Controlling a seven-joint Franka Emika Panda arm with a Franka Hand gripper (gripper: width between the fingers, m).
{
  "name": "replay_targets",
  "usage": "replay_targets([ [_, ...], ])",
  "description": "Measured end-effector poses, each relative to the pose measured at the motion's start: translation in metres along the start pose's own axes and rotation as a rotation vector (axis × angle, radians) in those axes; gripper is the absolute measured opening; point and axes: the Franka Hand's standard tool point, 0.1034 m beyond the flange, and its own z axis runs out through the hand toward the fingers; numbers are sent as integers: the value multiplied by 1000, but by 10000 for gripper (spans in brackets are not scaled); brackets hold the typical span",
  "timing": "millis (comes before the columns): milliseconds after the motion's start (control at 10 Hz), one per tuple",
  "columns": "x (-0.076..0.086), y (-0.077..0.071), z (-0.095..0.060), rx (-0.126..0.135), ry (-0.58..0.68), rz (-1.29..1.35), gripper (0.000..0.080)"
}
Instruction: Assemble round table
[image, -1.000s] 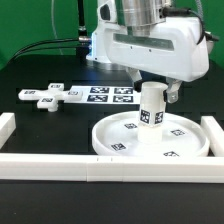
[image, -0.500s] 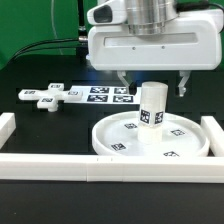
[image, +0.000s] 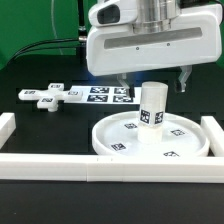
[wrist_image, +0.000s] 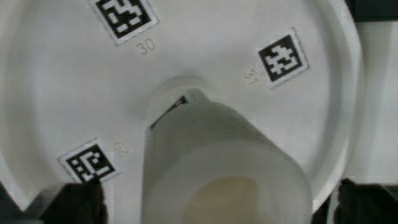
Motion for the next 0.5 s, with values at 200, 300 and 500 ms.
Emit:
replay_targets([
  [200, 0, -2, 1, -60, -21, -254, 648],
  [300, 0, -8, 2, -74, -27, -321, 648],
  [500, 1, -10, 0, -69, -47, -496, 648],
])
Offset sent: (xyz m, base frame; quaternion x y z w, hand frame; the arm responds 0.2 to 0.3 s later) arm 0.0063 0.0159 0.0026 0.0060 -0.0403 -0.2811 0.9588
